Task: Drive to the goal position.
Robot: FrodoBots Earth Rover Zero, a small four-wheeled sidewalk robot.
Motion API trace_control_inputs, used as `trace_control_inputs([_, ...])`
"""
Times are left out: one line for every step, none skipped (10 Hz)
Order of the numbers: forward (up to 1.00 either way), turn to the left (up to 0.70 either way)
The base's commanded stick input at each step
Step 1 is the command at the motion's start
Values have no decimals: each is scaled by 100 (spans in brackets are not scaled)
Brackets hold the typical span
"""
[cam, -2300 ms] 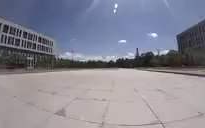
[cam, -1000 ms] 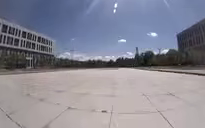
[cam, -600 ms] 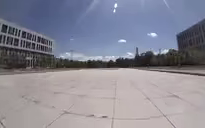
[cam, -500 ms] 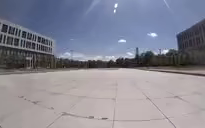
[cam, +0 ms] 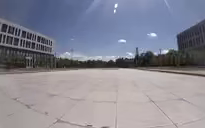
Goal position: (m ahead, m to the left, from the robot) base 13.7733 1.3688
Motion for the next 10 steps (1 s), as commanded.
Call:
trace_control_inputs([40, 0])
trace_control_inputs([40, 0])
trace_control_inputs([65, 0])
trace_control_inputs([68, 0])
trace_control_inputs([69, 0])
trace_control_inputs([70, 0])
trace_control_inputs([70, 0])
trace_control_inputs([70, 0])
trace_control_inputs([70, 0])
trace_control_inputs([70, 0])
